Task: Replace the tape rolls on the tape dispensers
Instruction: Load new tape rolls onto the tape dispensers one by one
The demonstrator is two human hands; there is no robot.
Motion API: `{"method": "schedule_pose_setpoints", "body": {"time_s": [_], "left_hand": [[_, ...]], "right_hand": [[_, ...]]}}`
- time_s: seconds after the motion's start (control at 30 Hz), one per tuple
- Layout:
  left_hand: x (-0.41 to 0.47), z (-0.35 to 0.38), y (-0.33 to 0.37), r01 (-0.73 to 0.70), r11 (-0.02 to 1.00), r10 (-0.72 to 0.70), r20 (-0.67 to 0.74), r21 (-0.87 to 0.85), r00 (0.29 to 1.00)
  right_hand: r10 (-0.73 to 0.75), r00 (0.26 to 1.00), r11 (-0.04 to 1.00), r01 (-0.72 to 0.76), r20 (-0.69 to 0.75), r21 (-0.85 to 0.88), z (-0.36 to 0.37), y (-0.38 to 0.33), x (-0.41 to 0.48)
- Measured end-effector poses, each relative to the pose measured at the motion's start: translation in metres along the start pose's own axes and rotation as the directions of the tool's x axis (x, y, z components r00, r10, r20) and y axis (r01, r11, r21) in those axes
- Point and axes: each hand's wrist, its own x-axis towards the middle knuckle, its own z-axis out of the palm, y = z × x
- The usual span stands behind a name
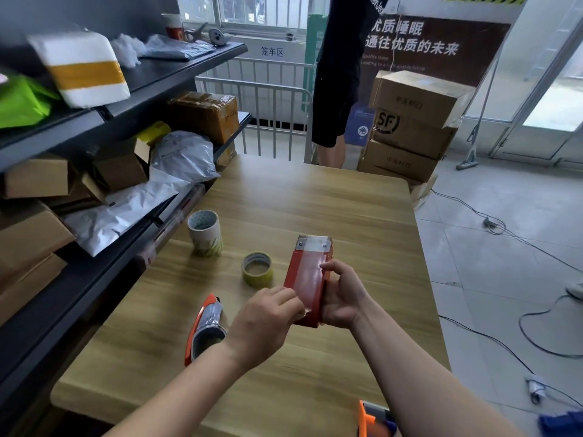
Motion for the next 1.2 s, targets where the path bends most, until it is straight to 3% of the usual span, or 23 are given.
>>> {"method": "schedule_pose_setpoints", "body": {"time_s": [0.17,0.37,0.63,0.83,0.93,1.2], "left_hand": [[-0.018,0.01,-0.008,-0.087,0.993,0.093,-0.078,0.082,0.993],[-0.048,0.008,-0.013,-0.117,0.979,0.154,-0.227,0.165,0.962],[-0.093,-0.005,-0.013,-0.108,0.99,0.12,-0.146,0.088,0.982],[-0.108,-0.022,0.0,0.087,0.996,-0.086,-0.058,0.017,0.995],[-0.109,-0.026,0.009,0.116,0.991,-0.115,-0.027,0.069,0.993],[-0.099,-0.026,0.023,0.251,0.962,-0.245,-0.071,0.102,0.967]], "right_hand": [[-0.031,0.999,0.996,0.029,-0.016,-0.088,0.01,0.013,-0.011],[-0.079,0.98,0.992,0.059,-0.183,-0.116,0.032,0.034,-0.02],[-0.182,0.923,0.983,0.17,-0.338,-0.065,0.061,0.071,-0.036],[-0.222,0.855,0.972,0.235,-0.468,-0.032,0.08,0.096,-0.048],[-0.258,0.827,0.958,0.286,-0.499,-0.021,0.086,0.105,-0.052],[-0.222,0.812,0.949,0.306,-0.541,0.071,0.099,0.126,-0.062]]}}
